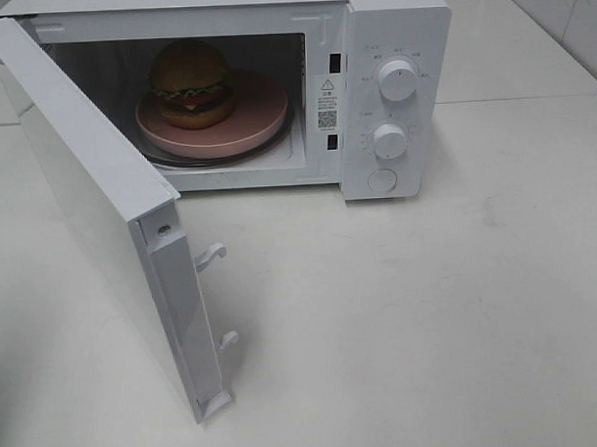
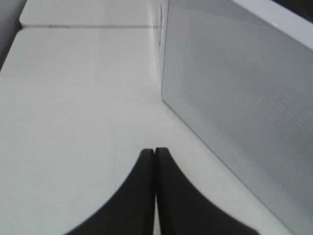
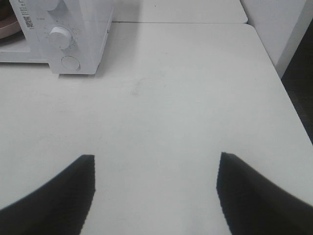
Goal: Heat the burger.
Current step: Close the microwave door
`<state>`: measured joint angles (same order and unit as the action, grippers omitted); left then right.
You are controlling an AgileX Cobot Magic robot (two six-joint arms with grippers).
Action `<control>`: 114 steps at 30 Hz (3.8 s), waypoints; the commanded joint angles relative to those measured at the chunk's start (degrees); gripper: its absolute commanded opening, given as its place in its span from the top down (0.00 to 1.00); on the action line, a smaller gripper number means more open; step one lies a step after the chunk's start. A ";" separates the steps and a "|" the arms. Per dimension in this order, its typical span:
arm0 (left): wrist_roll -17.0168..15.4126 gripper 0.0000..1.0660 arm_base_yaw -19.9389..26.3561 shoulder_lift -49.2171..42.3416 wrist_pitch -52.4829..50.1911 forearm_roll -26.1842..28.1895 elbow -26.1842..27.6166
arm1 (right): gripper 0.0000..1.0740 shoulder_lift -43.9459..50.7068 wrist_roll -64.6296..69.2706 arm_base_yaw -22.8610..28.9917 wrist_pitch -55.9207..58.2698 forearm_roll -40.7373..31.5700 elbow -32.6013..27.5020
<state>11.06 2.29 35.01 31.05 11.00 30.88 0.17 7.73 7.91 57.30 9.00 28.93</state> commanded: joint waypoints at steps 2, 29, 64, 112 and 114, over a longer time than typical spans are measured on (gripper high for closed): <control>5.96 1.00 0.11 3.21 -13.06 4.93 -2.58 | 0.36 1.60 -0.29 -0.34 -0.17 0.17 -0.11; -4.01 1.00 -12.09 38.33 -75.23 -6.53 -15.13 | 0.36 1.60 -0.29 -0.34 -0.17 0.17 -0.11; -21.54 1.00 -14.09 60.79 -89.09 -29.45 -3.09 | 0.36 1.60 -0.29 -0.34 -0.17 0.17 -0.11; -5.33 1.00 -37.99 78.55 -73.97 6.07 30.83 | 0.36 1.60 -0.40 -0.34 -0.17 0.17 -0.11; -5.27 1.00 -38.04 78.84 -72.88 6.02 32.20 | 0.36 1.60 -0.40 -0.34 -0.17 0.17 -0.11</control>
<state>5.90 -37.47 113.45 -38.33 11.34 60.73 0.17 7.73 7.91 57.30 9.00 28.93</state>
